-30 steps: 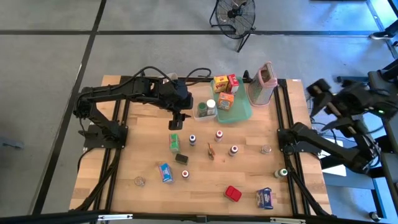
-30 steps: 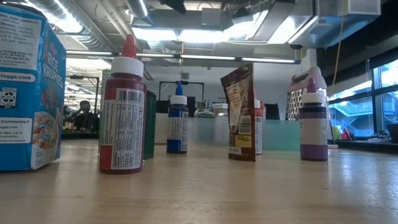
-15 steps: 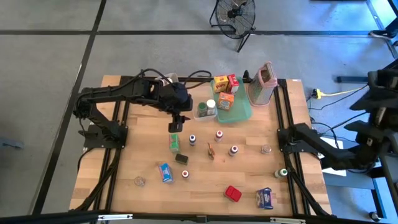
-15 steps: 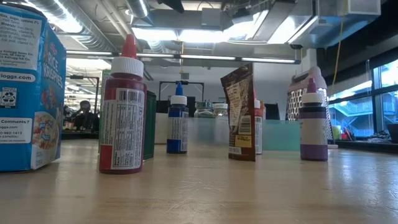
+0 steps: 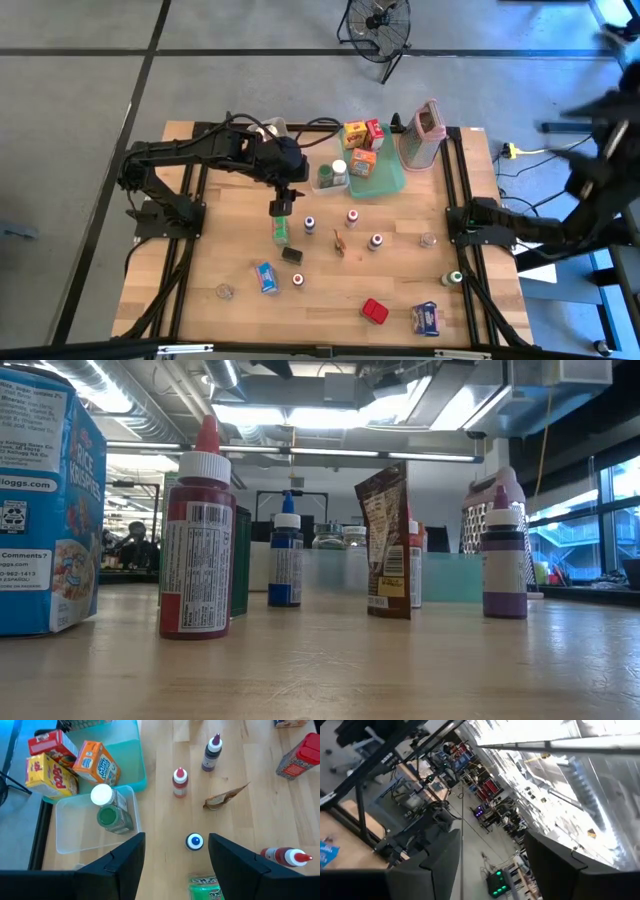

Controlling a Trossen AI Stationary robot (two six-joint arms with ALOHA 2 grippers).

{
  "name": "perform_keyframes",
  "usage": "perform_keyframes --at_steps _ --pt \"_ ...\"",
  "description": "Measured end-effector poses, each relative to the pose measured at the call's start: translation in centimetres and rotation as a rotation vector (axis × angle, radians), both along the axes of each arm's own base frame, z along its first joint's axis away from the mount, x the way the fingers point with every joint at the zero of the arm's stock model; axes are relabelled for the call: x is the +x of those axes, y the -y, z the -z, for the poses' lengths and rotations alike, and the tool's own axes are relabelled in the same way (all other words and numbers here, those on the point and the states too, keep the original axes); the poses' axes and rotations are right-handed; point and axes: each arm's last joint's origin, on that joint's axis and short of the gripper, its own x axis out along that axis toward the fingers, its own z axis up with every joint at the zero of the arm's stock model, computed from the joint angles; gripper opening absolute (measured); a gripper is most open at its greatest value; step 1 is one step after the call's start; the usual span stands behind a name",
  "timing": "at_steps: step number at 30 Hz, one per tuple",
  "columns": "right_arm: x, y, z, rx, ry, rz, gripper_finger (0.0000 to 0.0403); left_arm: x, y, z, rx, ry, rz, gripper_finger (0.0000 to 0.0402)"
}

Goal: Pick & Place Kitchen Items
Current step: Put the red seasoning can into the white bin

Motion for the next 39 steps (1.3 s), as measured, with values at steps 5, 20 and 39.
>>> perform_keyframes --at_steps 5,20,39 --pt "-0.1 2.5 -0.4 0.082 0.003 0.0 0.0222 -0.2 0.0 0.2 -0.004 -0.029 -0.004 0.0212" --pt "-0.4 5.7 -0.3 0.29 -0.049 -0.128 0.0222 -0.3 0.0 0.2 0.003 -0.041 0.004 0.0212" --pt "0.0 8.0 1.1 0.611 -0.155 -0.328 0.0222 -0.3 0.0 0.2 0.009 -0.043 0.012 0.0212"
